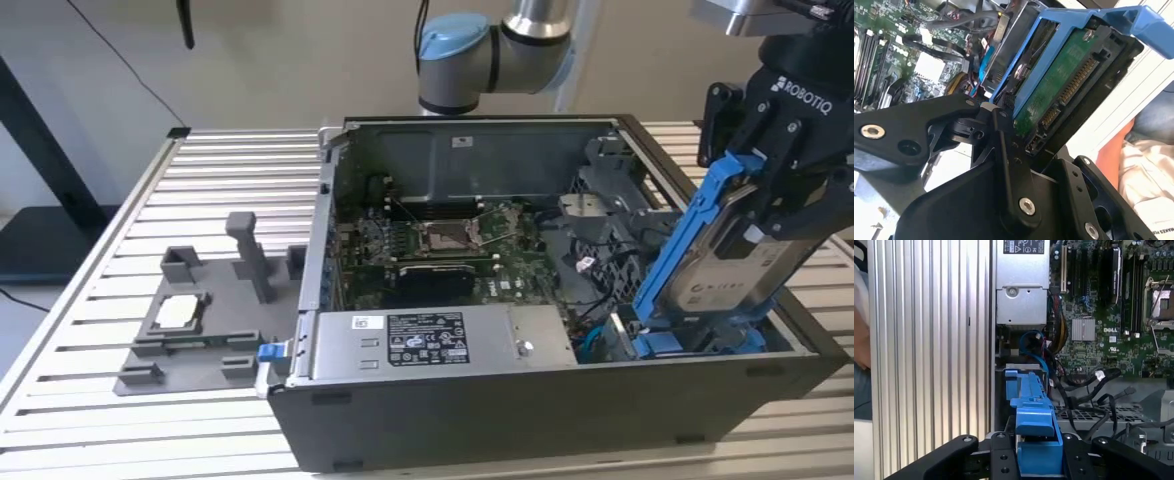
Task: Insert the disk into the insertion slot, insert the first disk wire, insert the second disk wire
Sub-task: 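Insert the disk into the insertion slot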
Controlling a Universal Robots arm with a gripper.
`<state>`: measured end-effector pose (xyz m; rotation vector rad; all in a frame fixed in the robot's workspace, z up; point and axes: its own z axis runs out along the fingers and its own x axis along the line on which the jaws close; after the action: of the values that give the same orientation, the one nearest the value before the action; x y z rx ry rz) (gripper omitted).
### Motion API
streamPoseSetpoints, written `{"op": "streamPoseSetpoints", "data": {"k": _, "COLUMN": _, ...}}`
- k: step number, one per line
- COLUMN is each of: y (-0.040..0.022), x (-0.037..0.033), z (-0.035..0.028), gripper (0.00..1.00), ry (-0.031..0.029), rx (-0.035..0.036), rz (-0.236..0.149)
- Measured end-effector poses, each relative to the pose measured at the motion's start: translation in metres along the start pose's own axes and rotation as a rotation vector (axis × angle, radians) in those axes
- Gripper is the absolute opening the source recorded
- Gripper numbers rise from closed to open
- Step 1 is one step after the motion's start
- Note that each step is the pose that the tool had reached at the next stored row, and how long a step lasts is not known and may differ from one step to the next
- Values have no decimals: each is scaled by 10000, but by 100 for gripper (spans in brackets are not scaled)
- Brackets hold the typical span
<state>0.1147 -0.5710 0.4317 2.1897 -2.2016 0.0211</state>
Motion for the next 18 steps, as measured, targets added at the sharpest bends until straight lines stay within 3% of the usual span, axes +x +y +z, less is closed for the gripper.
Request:
{"op": "streamPoseSetpoints", "data": {"k": 8, "y": 5, "x": -27, "z": 48, "gripper": 33, "ry": -47, "rx": 34, "rz": -118}}
{"op": "streamPoseSetpoints", "data": {"k": 15, "y": 5, "x": -28, "z": 90, "gripper": 33, "ry": -263, "rx": 63, "rz": -202}}
{"op": "streamPoseSetpoints", "data": {"k": 18, "y": 4, "x": -29, "z": 118, "gripper": 33, "ry": -277, "rx": 63, "rz": -223}}
